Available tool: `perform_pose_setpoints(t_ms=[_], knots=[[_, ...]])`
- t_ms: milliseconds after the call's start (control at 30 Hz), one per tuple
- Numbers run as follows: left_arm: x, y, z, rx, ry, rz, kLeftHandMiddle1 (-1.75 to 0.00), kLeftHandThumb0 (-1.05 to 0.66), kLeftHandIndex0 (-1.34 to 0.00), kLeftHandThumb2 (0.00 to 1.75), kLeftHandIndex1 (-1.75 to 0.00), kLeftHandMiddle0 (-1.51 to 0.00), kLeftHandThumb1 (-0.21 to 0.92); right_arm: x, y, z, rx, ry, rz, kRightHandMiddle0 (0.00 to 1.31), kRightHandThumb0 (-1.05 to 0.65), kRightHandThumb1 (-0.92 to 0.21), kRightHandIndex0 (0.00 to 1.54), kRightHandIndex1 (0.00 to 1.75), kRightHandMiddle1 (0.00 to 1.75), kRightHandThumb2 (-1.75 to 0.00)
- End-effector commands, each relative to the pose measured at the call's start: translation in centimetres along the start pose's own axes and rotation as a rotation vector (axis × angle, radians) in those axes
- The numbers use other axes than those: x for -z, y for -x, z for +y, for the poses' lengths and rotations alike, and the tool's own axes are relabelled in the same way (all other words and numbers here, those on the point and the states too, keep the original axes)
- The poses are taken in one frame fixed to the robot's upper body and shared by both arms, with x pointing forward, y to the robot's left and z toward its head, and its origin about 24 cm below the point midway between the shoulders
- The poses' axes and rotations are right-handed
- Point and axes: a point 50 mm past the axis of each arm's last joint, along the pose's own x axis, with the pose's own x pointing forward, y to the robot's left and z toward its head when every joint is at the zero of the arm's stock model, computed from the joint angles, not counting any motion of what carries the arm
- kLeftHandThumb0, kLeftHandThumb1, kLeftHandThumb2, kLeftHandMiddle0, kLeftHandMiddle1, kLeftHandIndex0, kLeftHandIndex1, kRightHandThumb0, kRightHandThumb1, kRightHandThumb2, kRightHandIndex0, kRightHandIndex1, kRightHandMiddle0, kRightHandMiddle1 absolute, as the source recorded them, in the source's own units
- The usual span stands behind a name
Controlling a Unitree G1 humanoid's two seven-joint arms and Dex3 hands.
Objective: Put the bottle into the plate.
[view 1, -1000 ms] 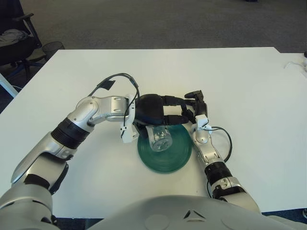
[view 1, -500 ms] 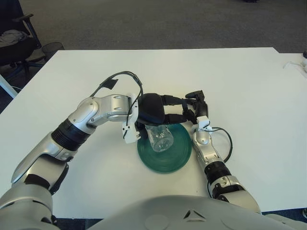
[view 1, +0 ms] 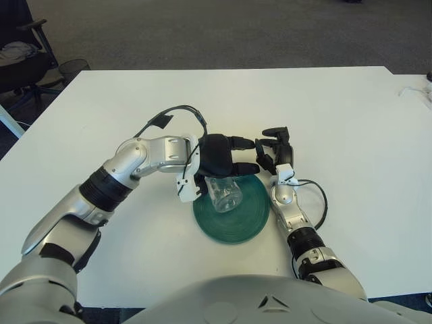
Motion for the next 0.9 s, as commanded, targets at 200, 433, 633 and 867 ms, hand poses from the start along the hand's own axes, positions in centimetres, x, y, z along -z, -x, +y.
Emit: perform_pose_setpoints(t_ms=[200,433,633,867], knots=[[0.7,0.6,0.1,-0.042,-0.078,-0.091,0.00,-1.05,0.00,0.84,0.00,0.00,0.92,5.1,3.8,-0.1,0.017,0.032,0.285,0.02,-0.60,-0.75,0.30,1.15,1.33,-0.71],[0.7,0.5,-0.1,-0.113,-0.072,-0.116,-0.02,-0.98,0.00,0.70,0.00,-0.04,0.92,5.2,3.0,0.2,-0.011,0.060,0.298,0.01,-0.59,-0.74,0.29,1.07,1.33,-0.71],[0.6,0.4,-0.5,-0.193,-0.061,-0.100,-0.02,-0.89,0.00,0.61,0.00,-0.06,0.92,5.1,2.8,0.6,-0.014,0.047,0.307,0.02,-0.55,-0.70,0.28,1.02,1.40,-0.77],[0.7,0.6,-0.8,-0.239,-0.070,-0.091,-0.02,-0.83,0.00,0.51,0.00,-0.07,0.92,5.0,3.0,0.6,-0.018,0.041,0.294,0.03,-0.52,-0.67,0.27,0.98,1.45,-0.82]])
